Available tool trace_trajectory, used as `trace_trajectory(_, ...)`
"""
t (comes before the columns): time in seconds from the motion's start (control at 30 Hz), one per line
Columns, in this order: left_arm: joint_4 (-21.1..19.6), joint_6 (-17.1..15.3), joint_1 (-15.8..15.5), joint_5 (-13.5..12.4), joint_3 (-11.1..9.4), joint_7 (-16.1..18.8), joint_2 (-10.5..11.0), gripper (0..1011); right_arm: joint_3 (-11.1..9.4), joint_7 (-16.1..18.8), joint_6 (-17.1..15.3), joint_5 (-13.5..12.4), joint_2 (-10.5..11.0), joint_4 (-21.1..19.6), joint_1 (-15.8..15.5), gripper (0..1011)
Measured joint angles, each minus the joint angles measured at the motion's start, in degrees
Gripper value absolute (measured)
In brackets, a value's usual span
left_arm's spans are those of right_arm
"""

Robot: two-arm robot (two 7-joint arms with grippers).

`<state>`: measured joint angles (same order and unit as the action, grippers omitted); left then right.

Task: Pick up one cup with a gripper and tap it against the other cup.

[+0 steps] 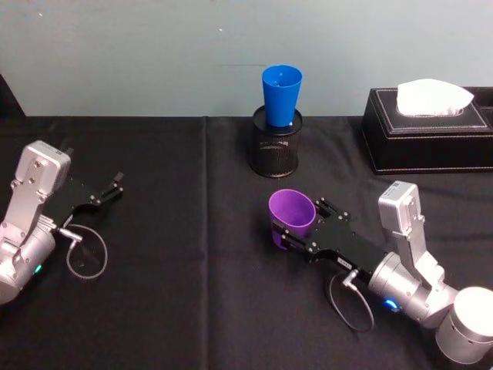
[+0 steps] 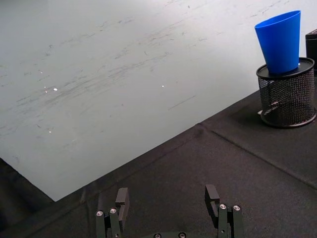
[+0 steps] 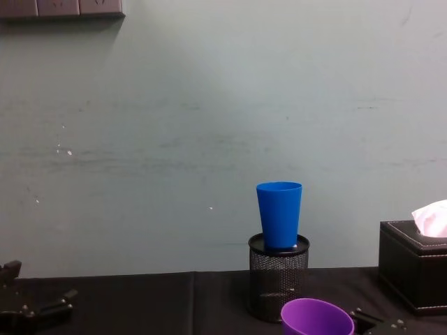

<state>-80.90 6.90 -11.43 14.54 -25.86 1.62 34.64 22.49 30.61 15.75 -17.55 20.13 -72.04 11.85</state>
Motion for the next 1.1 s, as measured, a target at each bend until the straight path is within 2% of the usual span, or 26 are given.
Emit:
trace_trajectory(0.57, 0.0, 0.0, 0.0, 0.0, 0.0, 0.0, 0.0, 1005, 0.0, 0.0, -0.1, 0.0, 0.1, -0.1, 0.0, 746)
trace_trajectory(0.93, 0.0, 0.0, 0.0, 0.0, 0.0, 0.0, 0.0, 1005, 0.1, 0.0, -0.1, -0.1, 0.1, -0.2, 0.0, 999)
trace_trajectory(1.1, 0.0, 0.0, 0.0, 0.0, 0.0, 0.0, 0.0, 1005, 0.1, 0.0, -0.2, -0.1, 0.1, -0.2, 0.0, 1002)
